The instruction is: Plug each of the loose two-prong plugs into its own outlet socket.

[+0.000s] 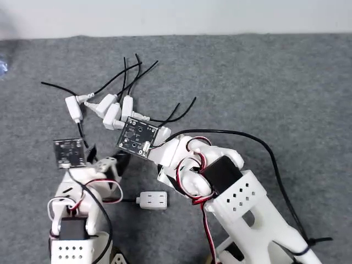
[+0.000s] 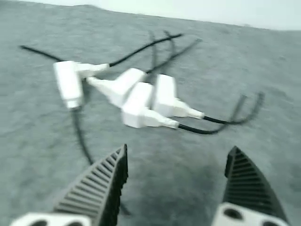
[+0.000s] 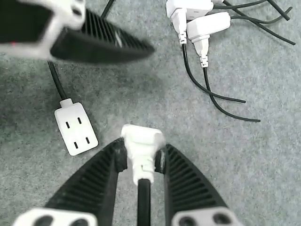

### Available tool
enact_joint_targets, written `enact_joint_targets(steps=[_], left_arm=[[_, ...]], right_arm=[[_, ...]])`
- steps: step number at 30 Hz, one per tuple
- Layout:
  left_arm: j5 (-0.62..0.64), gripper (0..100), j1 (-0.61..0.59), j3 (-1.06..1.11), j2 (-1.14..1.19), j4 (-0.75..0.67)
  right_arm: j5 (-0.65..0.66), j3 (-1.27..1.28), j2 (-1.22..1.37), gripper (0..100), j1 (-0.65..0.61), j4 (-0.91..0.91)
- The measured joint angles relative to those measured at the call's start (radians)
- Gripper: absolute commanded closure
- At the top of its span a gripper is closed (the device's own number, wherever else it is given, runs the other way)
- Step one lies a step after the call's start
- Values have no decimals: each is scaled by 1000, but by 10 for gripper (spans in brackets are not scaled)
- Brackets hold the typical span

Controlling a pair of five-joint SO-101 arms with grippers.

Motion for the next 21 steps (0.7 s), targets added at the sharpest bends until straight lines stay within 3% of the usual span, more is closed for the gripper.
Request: enact_joint_targets(steps=[5,11,21], left_arm=[[-28,682,-141,35,0,0],[-203,682,-222,104,0,0],[-525,683,-470,157,0,0]], right_arm=[[29,29,9,990,-14,31],[192,35,149,990,-138,124],[350,-97,483,990,-150,160]])
